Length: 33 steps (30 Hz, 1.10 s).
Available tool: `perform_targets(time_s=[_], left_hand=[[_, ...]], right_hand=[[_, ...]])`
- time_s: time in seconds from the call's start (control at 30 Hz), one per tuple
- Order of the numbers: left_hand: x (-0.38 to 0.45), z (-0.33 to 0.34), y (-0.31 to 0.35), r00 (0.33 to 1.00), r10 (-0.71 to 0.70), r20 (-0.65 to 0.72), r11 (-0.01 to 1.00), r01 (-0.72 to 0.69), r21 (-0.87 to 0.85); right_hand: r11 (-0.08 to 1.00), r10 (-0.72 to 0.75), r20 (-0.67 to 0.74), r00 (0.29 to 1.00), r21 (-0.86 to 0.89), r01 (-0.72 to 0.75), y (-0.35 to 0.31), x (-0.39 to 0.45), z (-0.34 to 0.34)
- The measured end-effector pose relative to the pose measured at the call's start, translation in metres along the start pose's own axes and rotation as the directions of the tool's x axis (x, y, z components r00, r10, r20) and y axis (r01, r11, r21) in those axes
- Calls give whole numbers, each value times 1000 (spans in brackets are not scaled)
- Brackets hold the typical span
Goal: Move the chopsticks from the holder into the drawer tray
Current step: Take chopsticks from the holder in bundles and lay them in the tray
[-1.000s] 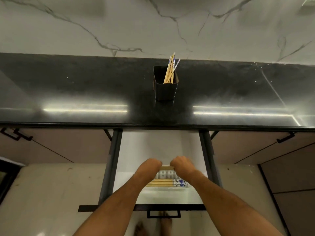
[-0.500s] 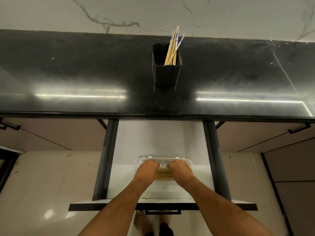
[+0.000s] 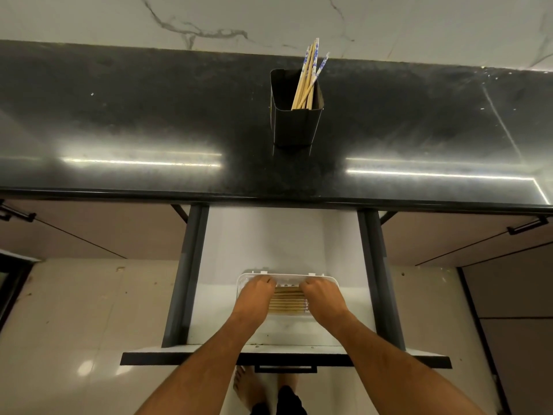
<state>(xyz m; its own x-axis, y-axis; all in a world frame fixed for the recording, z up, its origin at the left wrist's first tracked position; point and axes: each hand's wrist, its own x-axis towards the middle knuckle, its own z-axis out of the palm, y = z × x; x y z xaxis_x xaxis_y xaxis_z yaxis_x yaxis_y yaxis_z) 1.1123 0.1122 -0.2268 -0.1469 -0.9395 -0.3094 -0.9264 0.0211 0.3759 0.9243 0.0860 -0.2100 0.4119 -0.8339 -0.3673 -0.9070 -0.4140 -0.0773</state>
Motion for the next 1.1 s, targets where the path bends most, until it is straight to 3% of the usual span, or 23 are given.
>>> perform_targets(time_s=[0.47,0.6,0.77,0.97,1.1], left_hand=[[-1,8,-9,1000,9,-30,1000,-9,-19],[-6,10,-14,998,54,-5,998,-54,39],[-6,5,-7,999,-39,-1,999,39,-24],[-7,5,-7,999,-3,-40,999,5,41],[-9,6,-9,998,-48,-34,996,45,-72]], right_hand=[[997,-18,33,999,-78,20,-3,0,13],[998,-3,8,1000,-59,4,0,-2,17],[1000,-23,-11,1000,-1,23,1,0,21],[997,-42,-13,999,60,43,2,-3,27],[994,-75,-34,997,80,78,3,-2,30]])
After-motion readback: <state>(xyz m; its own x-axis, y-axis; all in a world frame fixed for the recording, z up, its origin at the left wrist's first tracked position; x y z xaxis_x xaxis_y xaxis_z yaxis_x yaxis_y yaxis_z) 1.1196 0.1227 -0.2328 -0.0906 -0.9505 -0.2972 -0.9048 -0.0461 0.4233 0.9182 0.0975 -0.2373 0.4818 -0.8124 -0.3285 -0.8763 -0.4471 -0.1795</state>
